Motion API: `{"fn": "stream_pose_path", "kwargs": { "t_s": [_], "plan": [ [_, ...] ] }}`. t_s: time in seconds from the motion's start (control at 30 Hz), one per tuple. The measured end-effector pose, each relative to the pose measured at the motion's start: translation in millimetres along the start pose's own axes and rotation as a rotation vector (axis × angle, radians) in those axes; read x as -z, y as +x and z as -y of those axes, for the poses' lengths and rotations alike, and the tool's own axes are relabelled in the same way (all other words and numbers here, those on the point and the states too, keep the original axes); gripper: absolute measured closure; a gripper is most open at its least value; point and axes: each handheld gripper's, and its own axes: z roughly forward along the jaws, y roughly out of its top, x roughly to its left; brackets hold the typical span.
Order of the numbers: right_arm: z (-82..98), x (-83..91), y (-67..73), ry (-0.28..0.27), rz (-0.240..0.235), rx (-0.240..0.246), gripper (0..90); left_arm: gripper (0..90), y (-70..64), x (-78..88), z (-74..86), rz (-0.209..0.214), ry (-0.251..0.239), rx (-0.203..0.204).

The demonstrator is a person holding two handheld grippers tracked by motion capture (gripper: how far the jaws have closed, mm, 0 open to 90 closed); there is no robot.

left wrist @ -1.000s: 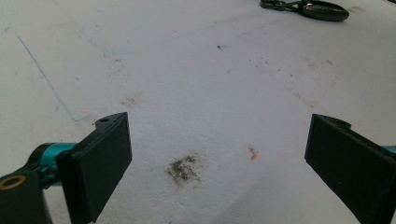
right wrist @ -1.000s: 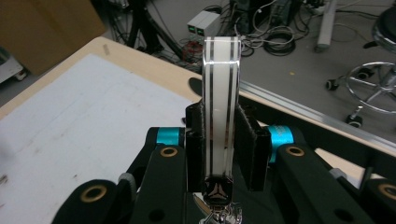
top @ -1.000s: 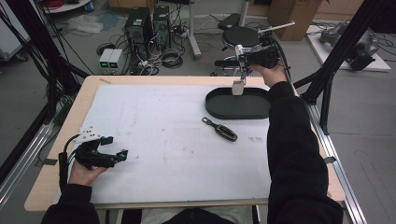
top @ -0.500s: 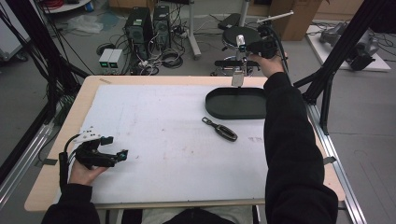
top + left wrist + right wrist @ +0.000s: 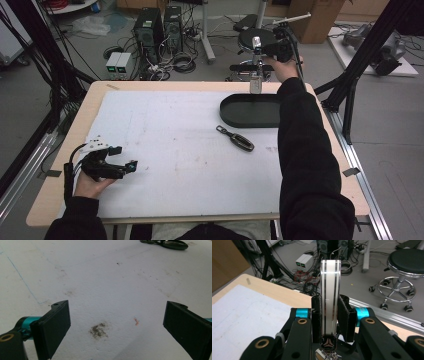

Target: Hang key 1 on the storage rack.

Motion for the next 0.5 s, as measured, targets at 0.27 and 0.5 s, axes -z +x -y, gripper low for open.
{"fn": "stream_pose_path", "kwargs": {
  "t_s": [0.27, 0.5],
  "plan": [
    [-1.7, -9.9, 5.0, -0.017, 0.080, -0.045, 75.5, 8.0, 0.0, -0.6, -0.1, 0.003, -0.001, -0.002],
    [-5.6, -21.8, 20.4, -0.021, 0.168, -0.041, 75.3, 8.0, -0.1, 0.2, -0.2, 0.003, -0.003, -0.006]
  ]
}}
